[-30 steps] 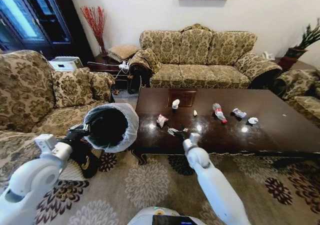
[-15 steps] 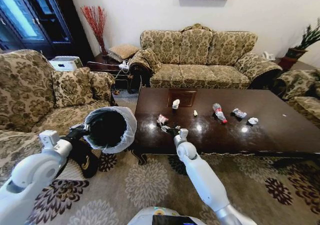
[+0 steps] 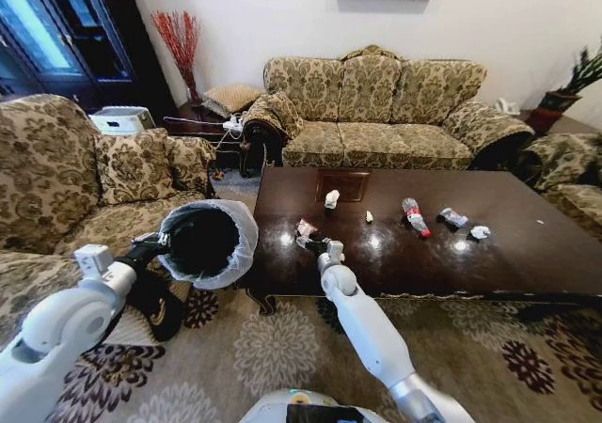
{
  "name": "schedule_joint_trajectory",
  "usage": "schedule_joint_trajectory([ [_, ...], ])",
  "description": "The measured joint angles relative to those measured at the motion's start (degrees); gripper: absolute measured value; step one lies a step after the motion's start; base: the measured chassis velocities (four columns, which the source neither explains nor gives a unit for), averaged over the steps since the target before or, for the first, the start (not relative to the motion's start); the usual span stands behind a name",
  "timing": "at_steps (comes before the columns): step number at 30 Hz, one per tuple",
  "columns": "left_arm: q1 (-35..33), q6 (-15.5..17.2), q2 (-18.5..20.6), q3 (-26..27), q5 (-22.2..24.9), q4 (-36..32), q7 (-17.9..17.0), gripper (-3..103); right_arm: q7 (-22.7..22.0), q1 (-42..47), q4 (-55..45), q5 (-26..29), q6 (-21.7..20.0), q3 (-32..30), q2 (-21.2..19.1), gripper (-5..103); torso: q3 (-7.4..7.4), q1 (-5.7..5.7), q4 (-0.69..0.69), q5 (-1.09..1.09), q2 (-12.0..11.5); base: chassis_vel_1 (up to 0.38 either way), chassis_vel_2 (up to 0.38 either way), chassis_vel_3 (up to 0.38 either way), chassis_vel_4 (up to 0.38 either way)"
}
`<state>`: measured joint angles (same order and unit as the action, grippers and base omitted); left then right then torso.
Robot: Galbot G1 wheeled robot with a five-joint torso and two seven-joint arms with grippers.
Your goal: Move to the front of the table and place the trash on the table into the trash bin.
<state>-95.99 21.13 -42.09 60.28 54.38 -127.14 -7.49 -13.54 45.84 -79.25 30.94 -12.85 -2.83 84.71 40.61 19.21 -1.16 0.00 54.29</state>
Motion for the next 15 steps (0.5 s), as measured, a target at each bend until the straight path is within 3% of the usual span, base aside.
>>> schedule_joint_trajectory([
  [12, -0.6, -0.2, -1.2, 0.4, 0.1, -0.9, -0.3, 0, 3.4, -0.1, 5.0, -3.0, 0.7, -1.4, 2.5, 101, -0.02, -0.06, -0.01, -0.01, 0.0, -0.005, 0.004, 0.002, -0.003],
  [15, -0.8, -0.3, -1.6, 0.4, 0.2, -0.9, -0.4, 0, 4.6, -0.5, 7.0, -5.2, 1.5, -1.9, 3.4, 87, -0.01, -0.03, 0.00, -0.01, 0.0, 0.000, 0.000, 0.000, 0.000],
])
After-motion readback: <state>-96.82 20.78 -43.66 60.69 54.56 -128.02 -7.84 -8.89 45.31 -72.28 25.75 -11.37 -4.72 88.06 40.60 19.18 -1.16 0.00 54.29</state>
